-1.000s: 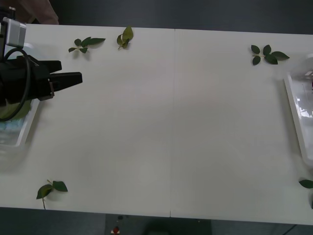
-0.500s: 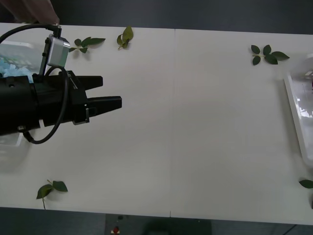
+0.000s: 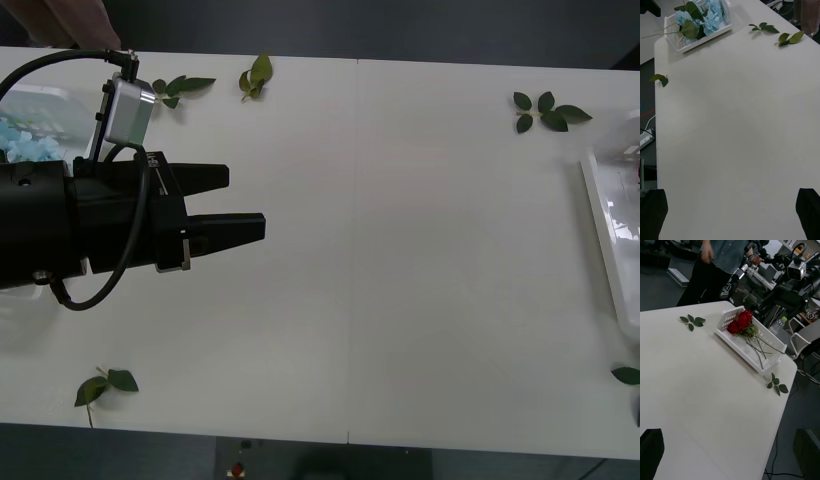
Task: Put the red flowers into the right box and the blue flowers into the left box
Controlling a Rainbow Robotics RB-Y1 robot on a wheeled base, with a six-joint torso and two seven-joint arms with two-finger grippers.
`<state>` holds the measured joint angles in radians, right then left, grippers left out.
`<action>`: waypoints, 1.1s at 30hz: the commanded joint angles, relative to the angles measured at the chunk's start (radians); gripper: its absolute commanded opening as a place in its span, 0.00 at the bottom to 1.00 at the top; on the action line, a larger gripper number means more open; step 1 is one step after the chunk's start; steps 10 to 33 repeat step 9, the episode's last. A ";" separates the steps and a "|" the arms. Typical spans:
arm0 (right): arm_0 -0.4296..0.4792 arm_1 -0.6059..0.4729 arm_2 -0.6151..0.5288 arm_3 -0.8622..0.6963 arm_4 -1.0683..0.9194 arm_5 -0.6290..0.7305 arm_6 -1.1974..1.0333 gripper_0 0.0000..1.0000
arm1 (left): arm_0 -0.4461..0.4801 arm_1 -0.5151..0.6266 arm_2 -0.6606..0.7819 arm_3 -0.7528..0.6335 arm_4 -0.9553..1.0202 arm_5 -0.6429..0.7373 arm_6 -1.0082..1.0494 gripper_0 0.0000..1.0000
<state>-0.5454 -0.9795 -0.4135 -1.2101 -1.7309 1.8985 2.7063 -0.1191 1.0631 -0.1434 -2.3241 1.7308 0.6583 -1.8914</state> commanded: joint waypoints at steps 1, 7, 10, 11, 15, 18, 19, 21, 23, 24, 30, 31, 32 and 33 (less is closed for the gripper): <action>-0.021 -0.061 -0.008 -0.006 0.002 -0.003 -0.001 1.00 | -0.025 0.025 0.001 -0.029 -0.001 -0.008 0.026 1.00; -0.021 -0.061 -0.008 -0.006 0.002 -0.003 -0.001 1.00 | -0.025 0.025 0.001 -0.029 -0.001 -0.008 0.026 1.00; -0.021 -0.061 -0.008 -0.006 0.002 -0.003 -0.001 1.00 | -0.025 0.025 0.001 -0.029 -0.001 -0.008 0.026 1.00; -0.021 -0.061 -0.008 -0.006 0.002 -0.003 -0.001 1.00 | -0.025 0.025 0.001 -0.029 -0.001 -0.008 0.026 1.00; -0.021 -0.061 -0.008 -0.006 0.002 -0.003 -0.001 1.00 | -0.025 0.025 0.001 -0.029 -0.001 -0.008 0.026 1.00; -0.021 -0.061 -0.008 -0.006 0.002 -0.003 -0.001 1.00 | -0.025 0.025 0.001 -0.029 -0.001 -0.008 0.026 1.00; -0.021 -0.061 -0.008 -0.006 0.002 -0.003 -0.001 1.00 | -0.025 0.025 0.001 -0.029 -0.001 -0.008 0.026 1.00; -0.021 -0.061 -0.008 -0.006 0.002 -0.003 -0.001 1.00 | -0.025 0.025 0.001 -0.029 -0.001 -0.008 0.026 1.00; -0.021 -0.061 -0.008 -0.006 0.002 -0.003 -0.001 1.00 | -0.025 0.025 0.001 -0.029 -0.001 -0.008 0.026 1.00; -0.021 -0.061 -0.008 -0.006 0.002 -0.003 -0.001 1.00 | -0.025 0.025 0.001 -0.029 -0.001 -0.008 0.026 1.00; -0.021 -0.061 -0.008 -0.006 0.002 -0.003 -0.001 1.00 | -0.025 0.025 0.001 -0.029 -0.001 -0.008 0.026 1.00; -0.021 -0.061 -0.008 -0.006 0.002 -0.003 -0.001 1.00 | -0.025 0.025 0.001 -0.029 -0.001 -0.008 0.026 1.00; -0.021 -0.061 -0.008 -0.006 0.002 -0.003 -0.001 1.00 | -0.025 0.025 0.001 -0.029 -0.001 -0.008 0.026 1.00; -0.021 -0.061 -0.008 -0.006 0.002 -0.003 -0.001 1.00 | -0.025 0.025 0.001 -0.029 -0.001 -0.008 0.026 1.00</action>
